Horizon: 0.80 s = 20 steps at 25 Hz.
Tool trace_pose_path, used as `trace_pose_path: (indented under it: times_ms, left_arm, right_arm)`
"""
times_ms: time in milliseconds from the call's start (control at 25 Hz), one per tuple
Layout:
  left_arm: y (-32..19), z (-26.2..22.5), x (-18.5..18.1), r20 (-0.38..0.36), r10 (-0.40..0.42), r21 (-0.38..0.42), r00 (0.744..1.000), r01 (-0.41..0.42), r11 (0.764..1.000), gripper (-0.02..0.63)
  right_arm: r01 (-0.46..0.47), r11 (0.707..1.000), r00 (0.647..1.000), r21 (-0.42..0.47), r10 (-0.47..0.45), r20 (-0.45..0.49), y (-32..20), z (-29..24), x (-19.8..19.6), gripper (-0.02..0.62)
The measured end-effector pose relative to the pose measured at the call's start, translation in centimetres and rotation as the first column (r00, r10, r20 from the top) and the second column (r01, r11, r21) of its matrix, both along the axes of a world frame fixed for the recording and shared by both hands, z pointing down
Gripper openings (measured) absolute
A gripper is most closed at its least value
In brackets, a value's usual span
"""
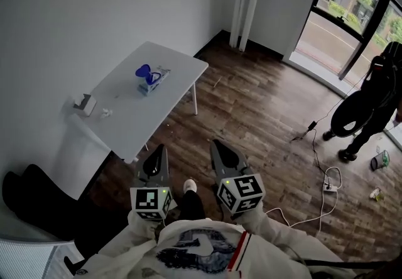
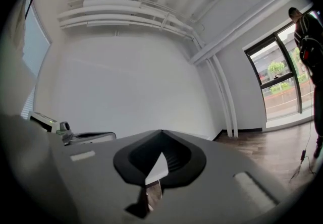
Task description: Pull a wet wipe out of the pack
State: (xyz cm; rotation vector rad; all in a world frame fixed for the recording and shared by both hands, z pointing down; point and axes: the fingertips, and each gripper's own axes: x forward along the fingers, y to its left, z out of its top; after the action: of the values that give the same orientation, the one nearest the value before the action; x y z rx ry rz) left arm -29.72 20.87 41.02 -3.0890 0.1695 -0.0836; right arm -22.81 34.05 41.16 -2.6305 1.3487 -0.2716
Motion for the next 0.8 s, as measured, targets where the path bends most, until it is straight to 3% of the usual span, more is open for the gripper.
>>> trace_pose_path:
  times_ms: [480,800]
  left_arm:
    - [-8.9,0.9,8.5,0.021,0.011,0.006,1.0,-0.011,1.0,0.004]
    - [-13.9,1.6,12.8,0.026,0.007,-0.04,1.0,-0.006,0.999,0.004]
  right_arm:
    - [-0.019,0.999,1.0,-0.033,0.019,0.008,-8.8,0.2,8.6,0.005]
    - [-0.029,0.998,0.999,-0.06,0.03,0.031,-13.7,1.1,13.1,0.005]
